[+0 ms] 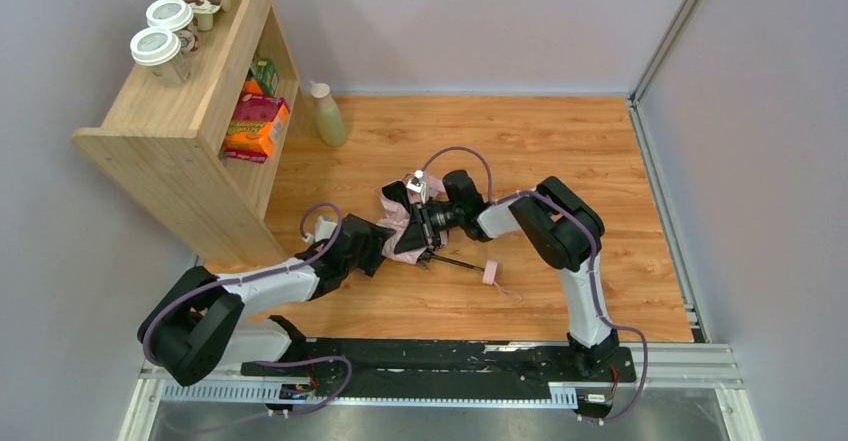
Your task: Put away the umbrella
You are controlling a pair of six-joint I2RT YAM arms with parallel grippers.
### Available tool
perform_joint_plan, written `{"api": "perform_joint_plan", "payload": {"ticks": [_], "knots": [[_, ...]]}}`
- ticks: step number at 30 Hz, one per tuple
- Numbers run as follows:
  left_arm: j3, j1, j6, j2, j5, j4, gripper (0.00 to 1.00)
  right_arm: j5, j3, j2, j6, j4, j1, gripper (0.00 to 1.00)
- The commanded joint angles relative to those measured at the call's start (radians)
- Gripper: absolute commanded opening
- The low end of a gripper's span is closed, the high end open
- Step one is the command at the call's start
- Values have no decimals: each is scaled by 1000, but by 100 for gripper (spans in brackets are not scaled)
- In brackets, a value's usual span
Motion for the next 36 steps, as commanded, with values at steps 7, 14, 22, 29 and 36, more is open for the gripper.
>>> {"api": "perform_joint_plan", "payload": {"ticks": [7,14,22,29,36], "knots": [[168,-22,-31,214,-25,-370,69,-8,-19,101,-143,-472,75,0],[92,-25,-17,269,-1,-254,10,0,27,81,-214,-579,99,0],[73,-33,4,173,-23,-352,0,216,78,-80,-330,-774,98,42],[107,-33,6,168,15,-435,0,550,89,-451,-467,-952,108,89],[144,-22,-11,162,70,-547,0,1116,-300,-818,-698,-478,347,93]]}}
